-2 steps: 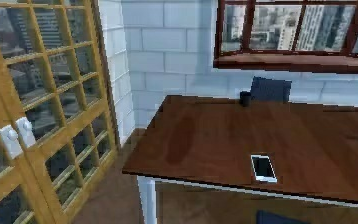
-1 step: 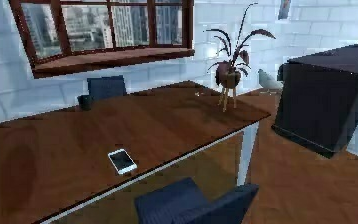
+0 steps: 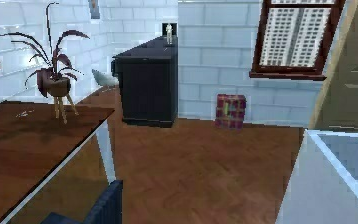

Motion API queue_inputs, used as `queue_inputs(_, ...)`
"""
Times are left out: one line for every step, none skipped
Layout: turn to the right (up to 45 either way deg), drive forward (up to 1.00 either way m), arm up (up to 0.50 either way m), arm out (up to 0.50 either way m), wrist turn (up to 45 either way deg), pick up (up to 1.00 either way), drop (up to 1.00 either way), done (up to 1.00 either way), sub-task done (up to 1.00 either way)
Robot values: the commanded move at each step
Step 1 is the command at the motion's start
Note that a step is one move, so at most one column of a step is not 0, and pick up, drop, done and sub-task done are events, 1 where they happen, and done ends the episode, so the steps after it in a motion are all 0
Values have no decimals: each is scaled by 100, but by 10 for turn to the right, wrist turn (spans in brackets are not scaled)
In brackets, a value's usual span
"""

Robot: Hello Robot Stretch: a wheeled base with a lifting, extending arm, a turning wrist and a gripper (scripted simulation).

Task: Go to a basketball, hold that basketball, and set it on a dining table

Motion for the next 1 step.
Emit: queue_inputs(270,0,0,0,0,0,0,0,0)
